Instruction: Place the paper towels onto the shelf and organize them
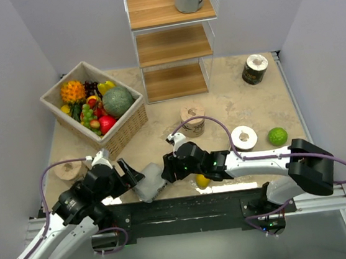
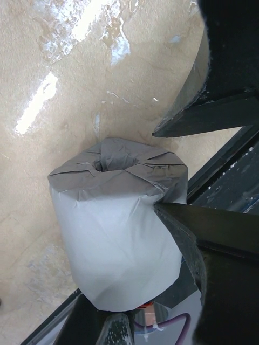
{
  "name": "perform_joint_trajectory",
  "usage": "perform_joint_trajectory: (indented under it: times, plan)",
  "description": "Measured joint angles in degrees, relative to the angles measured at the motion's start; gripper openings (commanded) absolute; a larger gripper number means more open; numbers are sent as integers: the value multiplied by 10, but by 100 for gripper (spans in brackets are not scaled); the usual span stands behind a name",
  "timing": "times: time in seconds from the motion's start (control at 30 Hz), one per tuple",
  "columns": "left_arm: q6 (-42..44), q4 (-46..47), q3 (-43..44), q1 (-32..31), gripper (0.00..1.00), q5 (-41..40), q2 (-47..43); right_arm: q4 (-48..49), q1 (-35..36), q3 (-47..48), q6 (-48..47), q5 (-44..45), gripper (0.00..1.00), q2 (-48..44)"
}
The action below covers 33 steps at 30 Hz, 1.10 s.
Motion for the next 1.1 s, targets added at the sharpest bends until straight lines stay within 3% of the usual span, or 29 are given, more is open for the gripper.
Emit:
perform_joint_trajectory:
  times: [0.53, 0.8, 1.1]
  plan:
    - [10, -5, 38, 0, 91, -35, 22, -27, 0, 35, -36, -15, 66, 0]
    - [10, -15, 45, 0, 91, -50, 5, -44, 0, 103, -67, -20, 58, 41]
    - [22, -31, 49, 0, 91, -59, 12, -28, -20, 96, -67, -18, 52, 69]
